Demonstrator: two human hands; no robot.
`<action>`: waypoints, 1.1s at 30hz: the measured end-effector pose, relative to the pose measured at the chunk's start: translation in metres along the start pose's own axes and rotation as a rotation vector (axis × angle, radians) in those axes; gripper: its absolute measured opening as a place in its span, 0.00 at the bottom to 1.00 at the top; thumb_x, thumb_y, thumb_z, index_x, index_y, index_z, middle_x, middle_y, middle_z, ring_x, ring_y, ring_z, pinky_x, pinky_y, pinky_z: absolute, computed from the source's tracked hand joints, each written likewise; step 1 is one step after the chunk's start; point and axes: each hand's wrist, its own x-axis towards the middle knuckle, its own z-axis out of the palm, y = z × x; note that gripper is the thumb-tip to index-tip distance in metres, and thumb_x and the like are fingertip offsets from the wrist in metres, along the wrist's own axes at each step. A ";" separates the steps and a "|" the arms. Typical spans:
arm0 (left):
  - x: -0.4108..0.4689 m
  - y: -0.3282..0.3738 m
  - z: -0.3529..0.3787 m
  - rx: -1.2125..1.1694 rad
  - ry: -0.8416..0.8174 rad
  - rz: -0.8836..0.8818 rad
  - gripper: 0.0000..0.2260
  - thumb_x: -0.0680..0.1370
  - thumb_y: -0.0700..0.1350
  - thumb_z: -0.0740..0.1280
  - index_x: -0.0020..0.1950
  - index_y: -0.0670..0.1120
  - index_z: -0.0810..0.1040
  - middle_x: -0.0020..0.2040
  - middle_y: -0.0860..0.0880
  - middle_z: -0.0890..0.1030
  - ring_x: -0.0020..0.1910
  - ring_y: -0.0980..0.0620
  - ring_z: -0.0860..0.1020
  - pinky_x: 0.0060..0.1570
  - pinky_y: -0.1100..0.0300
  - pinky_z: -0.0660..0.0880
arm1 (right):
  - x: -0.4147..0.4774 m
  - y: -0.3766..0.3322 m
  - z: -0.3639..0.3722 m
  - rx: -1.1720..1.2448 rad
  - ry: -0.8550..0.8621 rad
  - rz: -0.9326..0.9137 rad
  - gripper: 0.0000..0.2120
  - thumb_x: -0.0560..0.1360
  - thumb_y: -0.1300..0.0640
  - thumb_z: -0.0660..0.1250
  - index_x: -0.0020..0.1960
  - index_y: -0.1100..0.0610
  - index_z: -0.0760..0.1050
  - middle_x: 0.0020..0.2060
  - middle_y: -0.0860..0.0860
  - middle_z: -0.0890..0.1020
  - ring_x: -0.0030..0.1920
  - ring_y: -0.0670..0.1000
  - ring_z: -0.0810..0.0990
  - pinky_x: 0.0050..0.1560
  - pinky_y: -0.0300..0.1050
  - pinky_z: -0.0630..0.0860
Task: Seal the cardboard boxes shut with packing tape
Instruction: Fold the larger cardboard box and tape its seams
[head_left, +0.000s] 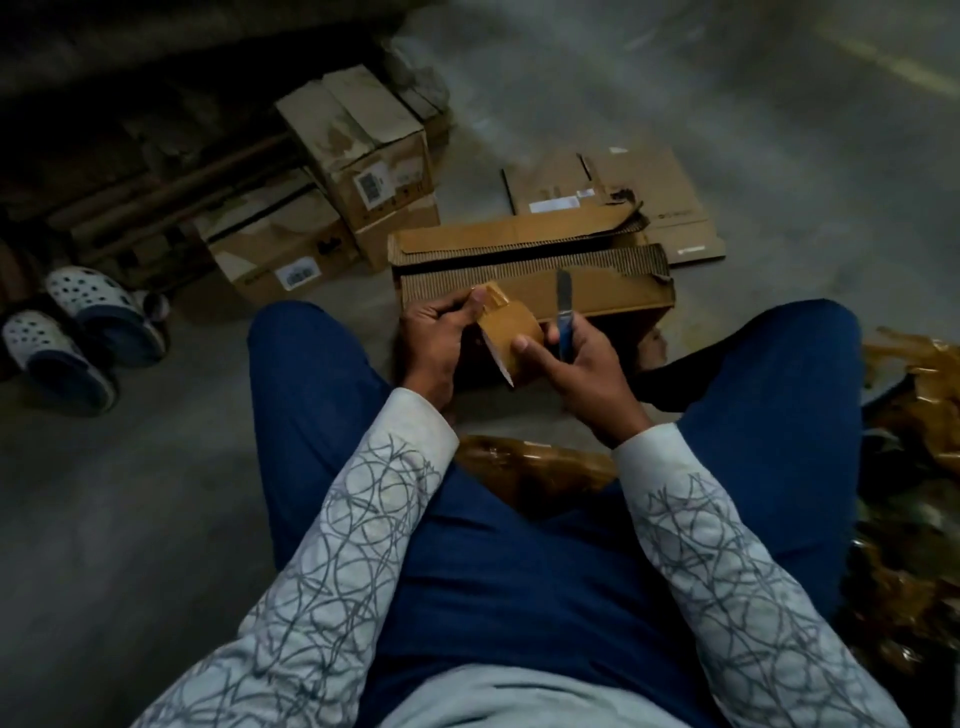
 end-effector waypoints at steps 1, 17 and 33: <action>0.003 -0.002 0.000 -0.009 0.016 -0.017 0.11 0.75 0.43 0.75 0.55 0.41 0.85 0.50 0.49 0.86 0.52 0.54 0.83 0.58 0.53 0.80 | 0.002 0.000 0.001 -0.033 -0.007 -0.010 0.12 0.74 0.47 0.74 0.43 0.48 0.70 0.44 0.55 0.81 0.46 0.54 0.81 0.47 0.55 0.82; 0.022 -0.009 -0.001 -0.173 0.063 -0.185 0.08 0.75 0.43 0.74 0.53 0.44 0.84 0.52 0.49 0.86 0.56 0.49 0.82 0.62 0.46 0.78 | 0.009 0.001 0.006 -0.282 -0.043 -0.102 0.17 0.73 0.47 0.75 0.46 0.52 0.68 0.43 0.54 0.81 0.44 0.54 0.81 0.47 0.56 0.79; 0.031 -0.019 0.005 -0.283 -0.057 -0.267 0.52 0.61 0.46 0.83 0.80 0.49 0.59 0.73 0.42 0.71 0.70 0.43 0.72 0.67 0.41 0.73 | 0.014 0.008 -0.006 -0.312 -0.039 -0.135 0.18 0.73 0.53 0.76 0.44 0.42 0.66 0.42 0.45 0.78 0.45 0.47 0.80 0.44 0.43 0.77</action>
